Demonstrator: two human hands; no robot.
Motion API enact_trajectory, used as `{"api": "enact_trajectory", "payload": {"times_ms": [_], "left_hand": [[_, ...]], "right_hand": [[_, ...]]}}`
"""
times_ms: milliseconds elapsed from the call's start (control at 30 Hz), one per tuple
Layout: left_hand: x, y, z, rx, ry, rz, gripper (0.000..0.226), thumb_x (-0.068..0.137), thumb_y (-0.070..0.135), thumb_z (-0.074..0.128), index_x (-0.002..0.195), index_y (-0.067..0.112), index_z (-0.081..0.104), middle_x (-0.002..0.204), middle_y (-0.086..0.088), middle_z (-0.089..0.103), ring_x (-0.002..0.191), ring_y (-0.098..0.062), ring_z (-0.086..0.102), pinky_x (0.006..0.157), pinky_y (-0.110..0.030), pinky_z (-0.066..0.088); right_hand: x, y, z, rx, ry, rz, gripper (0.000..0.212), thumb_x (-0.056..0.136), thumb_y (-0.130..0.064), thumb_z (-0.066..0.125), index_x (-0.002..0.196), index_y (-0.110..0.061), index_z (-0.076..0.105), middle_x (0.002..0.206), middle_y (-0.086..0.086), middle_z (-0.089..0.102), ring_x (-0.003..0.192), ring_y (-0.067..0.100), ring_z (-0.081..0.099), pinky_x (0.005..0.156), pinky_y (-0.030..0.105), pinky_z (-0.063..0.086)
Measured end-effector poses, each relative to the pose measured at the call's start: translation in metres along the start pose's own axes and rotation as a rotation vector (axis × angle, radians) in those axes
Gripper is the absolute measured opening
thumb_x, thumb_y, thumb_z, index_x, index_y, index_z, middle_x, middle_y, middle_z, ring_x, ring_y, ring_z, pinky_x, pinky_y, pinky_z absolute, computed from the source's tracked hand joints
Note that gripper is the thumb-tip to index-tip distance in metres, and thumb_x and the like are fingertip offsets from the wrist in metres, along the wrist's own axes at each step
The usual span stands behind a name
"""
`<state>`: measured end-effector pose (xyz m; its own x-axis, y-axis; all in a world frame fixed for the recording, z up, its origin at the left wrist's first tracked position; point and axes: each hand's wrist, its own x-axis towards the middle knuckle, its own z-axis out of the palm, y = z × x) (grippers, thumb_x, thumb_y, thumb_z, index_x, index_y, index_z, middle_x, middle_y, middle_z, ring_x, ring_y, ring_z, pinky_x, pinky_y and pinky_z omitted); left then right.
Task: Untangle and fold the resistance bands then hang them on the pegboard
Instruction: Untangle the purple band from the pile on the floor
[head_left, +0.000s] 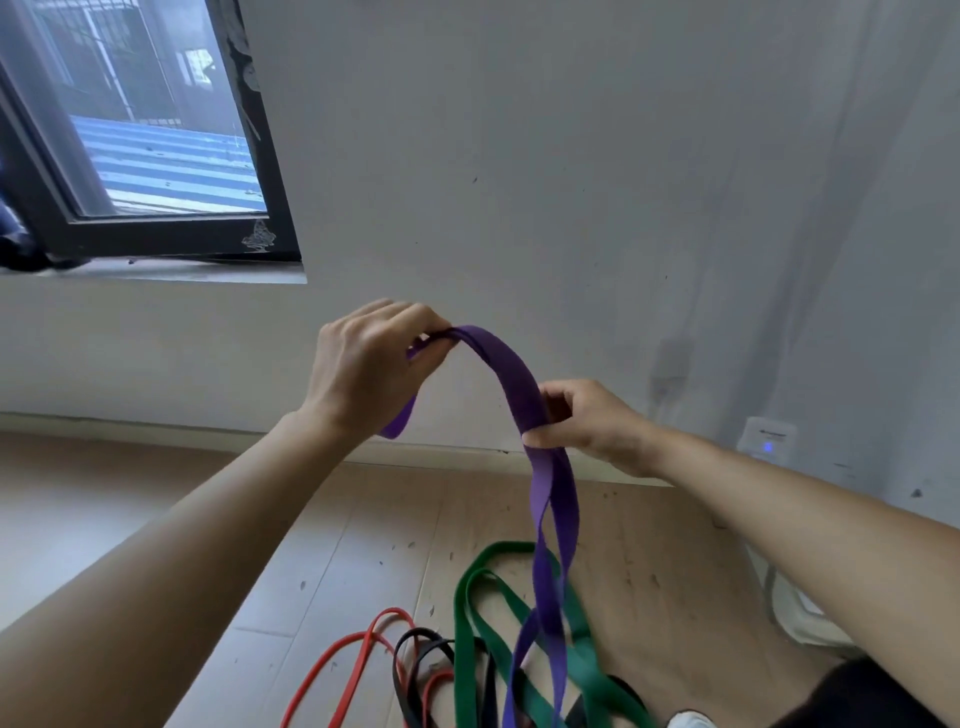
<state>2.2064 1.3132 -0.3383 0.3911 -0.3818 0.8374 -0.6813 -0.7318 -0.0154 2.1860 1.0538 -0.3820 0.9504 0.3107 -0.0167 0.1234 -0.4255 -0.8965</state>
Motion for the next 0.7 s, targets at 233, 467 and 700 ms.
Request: {"api": "enact_trajectory", "payload": {"times_ms": [233,467,700], "left_hand": [[-0.016,-0.012,-0.001,-0.150,-0.104,-0.099,0.017,0.088,0.025,0.079,0.101,0.013,0.075,0.091,0.003,0.077,0.080,-0.015,0.071,0.068,-0.039,0.061],[-0.019,0.006,-0.005,-0.374,-0.427,-0.269,0.045,0.080,0.031,0.066,0.125,0.025,0.066,0.100,0.012,0.066,0.096,-0.007,0.064,0.089,-0.038,0.057],[-0.006,0.026,-0.010,-0.926,-0.629,-0.553,0.047,0.079,-0.004,0.064,0.123,0.012,0.055,0.102,-0.008,0.076,0.100,-0.021,0.073,0.090,-0.038,0.058]], "right_hand": [[-0.003,-0.012,-0.019,0.361,-0.092,0.011,0.038,0.088,-0.009,0.071,0.124,-0.001,0.065,0.113,0.018,0.073,0.104,0.033,0.070,0.097,0.046,0.054],[-0.009,-0.021,-0.027,0.478,-0.181,-0.019,0.049,0.088,-0.011,0.069,0.135,0.000,0.059,0.098,0.016,0.067,0.092,0.029,0.064,0.092,0.044,0.051],[-0.014,-0.027,-0.026,0.318,-0.162,-0.032,0.045,0.087,-0.009,0.071,0.132,-0.007,0.064,0.102,0.015,0.072,0.096,0.029,0.069,0.097,0.050,0.053]]}}
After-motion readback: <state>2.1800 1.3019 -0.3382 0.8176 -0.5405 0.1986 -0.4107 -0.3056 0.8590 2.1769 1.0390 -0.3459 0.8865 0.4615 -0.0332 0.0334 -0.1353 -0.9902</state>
